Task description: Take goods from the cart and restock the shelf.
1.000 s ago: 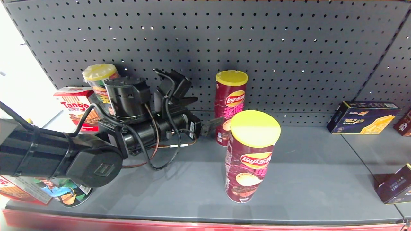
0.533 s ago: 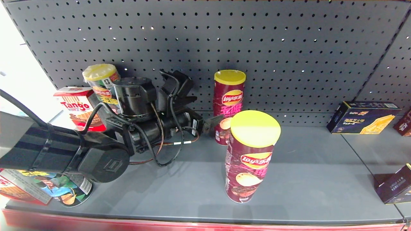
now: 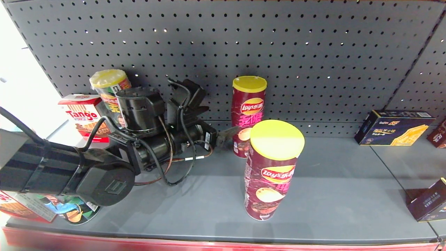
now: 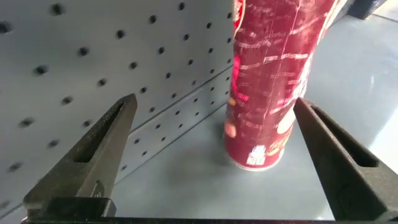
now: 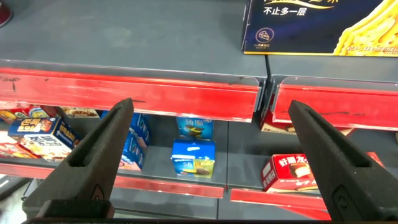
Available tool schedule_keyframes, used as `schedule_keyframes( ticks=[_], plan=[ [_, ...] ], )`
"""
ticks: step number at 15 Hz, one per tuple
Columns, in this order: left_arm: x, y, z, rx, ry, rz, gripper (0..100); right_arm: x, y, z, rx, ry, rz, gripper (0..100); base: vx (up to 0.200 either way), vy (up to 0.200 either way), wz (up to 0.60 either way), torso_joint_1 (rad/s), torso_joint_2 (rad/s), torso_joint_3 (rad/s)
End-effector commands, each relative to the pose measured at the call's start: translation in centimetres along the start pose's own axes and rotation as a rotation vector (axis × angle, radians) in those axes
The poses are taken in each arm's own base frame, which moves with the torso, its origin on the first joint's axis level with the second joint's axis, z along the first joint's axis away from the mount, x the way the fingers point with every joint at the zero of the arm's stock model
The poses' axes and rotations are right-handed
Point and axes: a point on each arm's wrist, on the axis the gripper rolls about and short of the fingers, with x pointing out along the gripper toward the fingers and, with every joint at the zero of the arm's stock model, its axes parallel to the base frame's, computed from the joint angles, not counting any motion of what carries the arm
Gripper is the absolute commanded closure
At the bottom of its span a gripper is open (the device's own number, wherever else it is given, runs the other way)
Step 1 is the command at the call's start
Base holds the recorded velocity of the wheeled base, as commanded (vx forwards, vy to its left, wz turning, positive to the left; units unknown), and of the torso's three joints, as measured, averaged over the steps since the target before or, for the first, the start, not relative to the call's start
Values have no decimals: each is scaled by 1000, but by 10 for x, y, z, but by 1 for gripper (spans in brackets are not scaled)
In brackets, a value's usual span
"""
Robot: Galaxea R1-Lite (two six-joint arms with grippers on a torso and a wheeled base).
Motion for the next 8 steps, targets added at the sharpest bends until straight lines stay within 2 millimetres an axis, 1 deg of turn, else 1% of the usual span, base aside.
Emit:
schedule_keyframes(
  ticks=[1,2,3,6,8],
  plan=[
    [-6,-1,1,2,-2,17,0,0,0,0,0,2,1,0,0,0,0,0,0,0],
    [-9,-2,-3,1,13,75,0,0,0,0,0,2,1,0,0,0,0,0,0,0],
    [-10,-2,-3,1,18,78,0,0,0,0,0,4,0,0,0,0,0,0,0,0],
    [-10,0,-8,79,59,103,0,0,0,0,0,4,0,0,0,0,0,0,0,0],
    [-6,-1,-11,83,77,97,0,0,0,0,0,4,0,0,0,0,0,0,0,0]
  ],
)
